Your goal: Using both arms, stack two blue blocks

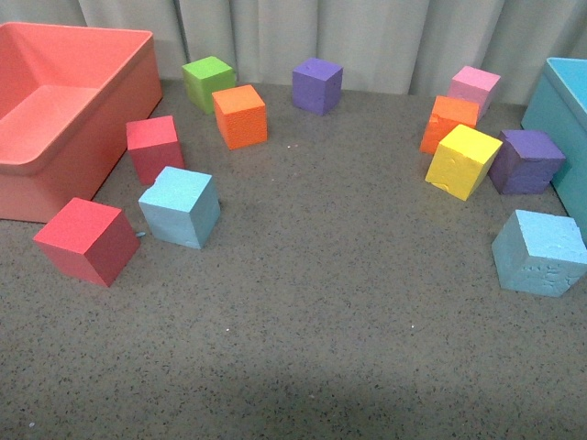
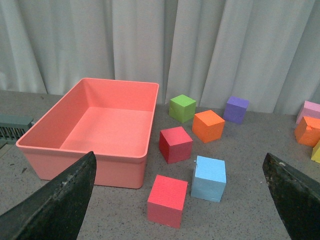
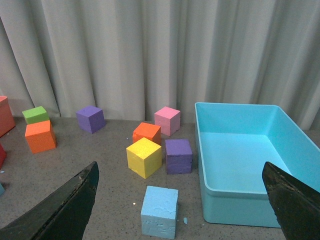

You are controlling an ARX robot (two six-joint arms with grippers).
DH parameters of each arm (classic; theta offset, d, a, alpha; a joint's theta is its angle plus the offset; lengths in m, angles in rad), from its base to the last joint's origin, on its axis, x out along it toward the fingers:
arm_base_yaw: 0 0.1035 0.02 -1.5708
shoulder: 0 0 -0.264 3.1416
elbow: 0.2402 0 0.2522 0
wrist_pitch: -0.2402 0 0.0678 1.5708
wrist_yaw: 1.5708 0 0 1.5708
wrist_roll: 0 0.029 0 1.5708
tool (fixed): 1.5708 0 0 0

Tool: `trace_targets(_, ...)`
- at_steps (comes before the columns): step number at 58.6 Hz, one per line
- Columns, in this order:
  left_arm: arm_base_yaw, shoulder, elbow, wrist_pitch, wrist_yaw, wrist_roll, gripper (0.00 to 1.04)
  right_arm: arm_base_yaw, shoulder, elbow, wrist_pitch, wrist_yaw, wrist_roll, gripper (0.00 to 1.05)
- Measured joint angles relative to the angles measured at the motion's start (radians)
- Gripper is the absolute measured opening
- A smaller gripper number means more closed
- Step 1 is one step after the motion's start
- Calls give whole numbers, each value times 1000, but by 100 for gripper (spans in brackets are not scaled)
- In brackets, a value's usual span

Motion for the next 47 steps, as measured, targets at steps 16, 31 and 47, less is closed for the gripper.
trace_targets(16,0,0,0,0,0,0,98,0,0,0,0,0,0,95)
trace_targets(31,0,0,0,0,0,0,98,0,0,0,0,0,0,95)
trace_targets(47,0,0,0,0,0,0,98,0,0,0,0,0,0,95)
